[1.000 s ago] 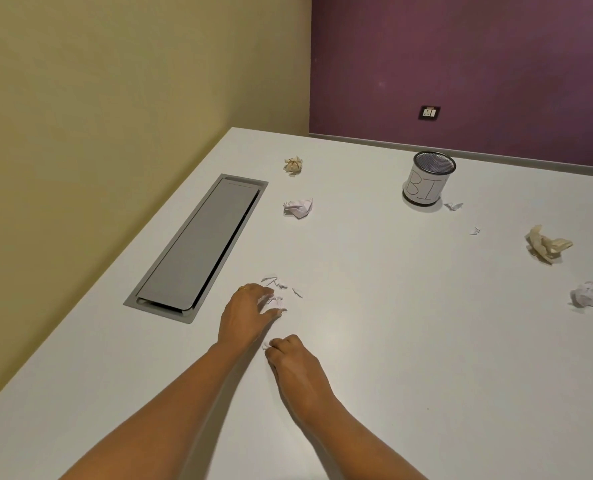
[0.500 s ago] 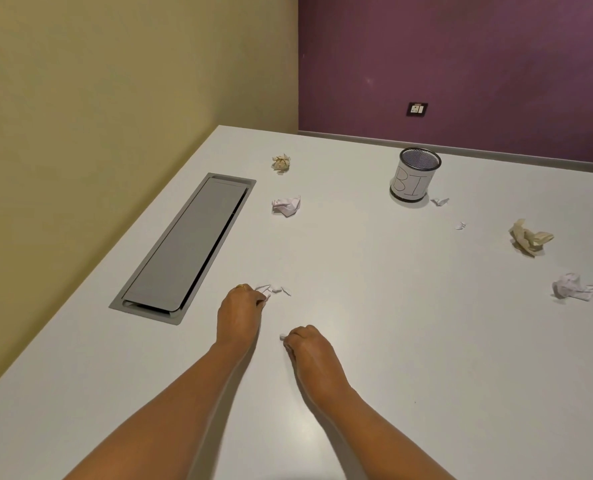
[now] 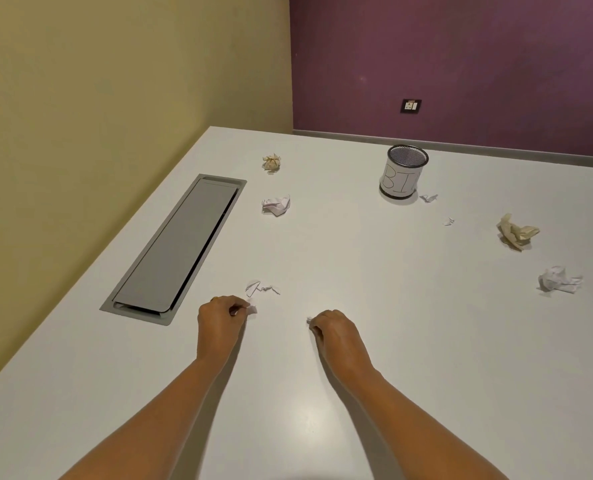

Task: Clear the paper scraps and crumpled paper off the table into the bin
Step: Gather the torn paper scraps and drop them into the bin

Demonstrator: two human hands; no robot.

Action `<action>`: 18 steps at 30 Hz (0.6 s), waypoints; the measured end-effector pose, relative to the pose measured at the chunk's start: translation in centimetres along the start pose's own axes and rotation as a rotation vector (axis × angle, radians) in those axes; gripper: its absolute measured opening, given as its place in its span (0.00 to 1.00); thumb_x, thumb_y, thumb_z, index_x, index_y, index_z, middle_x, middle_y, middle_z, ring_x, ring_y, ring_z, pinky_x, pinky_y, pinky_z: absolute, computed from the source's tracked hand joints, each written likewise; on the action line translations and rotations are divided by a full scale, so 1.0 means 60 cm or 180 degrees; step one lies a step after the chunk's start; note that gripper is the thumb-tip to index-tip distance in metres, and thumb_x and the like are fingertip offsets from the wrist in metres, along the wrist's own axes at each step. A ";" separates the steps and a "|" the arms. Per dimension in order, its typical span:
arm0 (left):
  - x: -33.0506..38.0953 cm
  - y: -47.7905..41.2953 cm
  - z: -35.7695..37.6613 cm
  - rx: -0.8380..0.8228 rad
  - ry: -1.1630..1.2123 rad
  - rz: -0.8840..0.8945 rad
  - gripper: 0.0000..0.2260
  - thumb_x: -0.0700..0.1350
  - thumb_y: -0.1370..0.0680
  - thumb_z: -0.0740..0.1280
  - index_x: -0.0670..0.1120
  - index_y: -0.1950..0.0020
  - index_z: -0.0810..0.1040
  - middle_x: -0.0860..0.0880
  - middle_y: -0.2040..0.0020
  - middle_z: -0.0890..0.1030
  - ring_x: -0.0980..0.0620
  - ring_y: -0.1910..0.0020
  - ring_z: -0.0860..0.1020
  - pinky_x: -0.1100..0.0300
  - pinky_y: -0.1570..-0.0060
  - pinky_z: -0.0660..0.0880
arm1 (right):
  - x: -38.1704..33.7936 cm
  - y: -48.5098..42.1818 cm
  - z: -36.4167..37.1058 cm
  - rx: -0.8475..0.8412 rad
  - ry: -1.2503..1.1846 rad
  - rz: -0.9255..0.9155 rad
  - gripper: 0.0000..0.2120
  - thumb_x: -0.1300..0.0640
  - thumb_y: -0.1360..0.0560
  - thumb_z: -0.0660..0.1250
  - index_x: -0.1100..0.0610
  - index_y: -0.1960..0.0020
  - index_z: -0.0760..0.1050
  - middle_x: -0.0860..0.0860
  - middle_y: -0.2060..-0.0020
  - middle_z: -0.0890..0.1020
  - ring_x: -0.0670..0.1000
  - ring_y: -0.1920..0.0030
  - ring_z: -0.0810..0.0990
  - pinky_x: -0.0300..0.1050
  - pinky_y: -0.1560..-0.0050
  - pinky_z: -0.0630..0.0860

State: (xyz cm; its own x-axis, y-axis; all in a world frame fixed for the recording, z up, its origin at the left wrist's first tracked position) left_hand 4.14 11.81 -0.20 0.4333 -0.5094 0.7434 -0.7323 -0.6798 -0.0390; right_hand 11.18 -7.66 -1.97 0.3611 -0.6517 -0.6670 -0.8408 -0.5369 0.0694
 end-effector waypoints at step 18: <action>0.203 -0.090 0.148 -0.0521 0.0033 0.0503 0.06 0.32 0.28 0.66 0.36 0.56 0.83 0.39 0.56 0.85 0.44 0.56 0.83 0.60 0.51 0.76 | 0.070 -0.137 -0.179 0.0227 0.0638 -0.0448 0.09 0.72 0.27 0.59 0.68 0.52 0.78 0.61 0.53 0.82 0.57 0.45 0.77 0.48 0.46 0.75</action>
State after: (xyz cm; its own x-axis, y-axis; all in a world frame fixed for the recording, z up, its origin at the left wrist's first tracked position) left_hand 18.04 4.56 3.12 0.3015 -0.5968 0.7436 -0.8666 -0.4968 -0.0474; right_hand 23.97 -11.73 2.64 0.5434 -0.6702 -0.5055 -0.8003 -0.5954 -0.0710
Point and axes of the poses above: each hand's wrist, its own y-axis away from the middle knuckle, its own z-axis out of the palm, x = y × z, the point moved 5 cm from there along -y, towards the middle knuckle
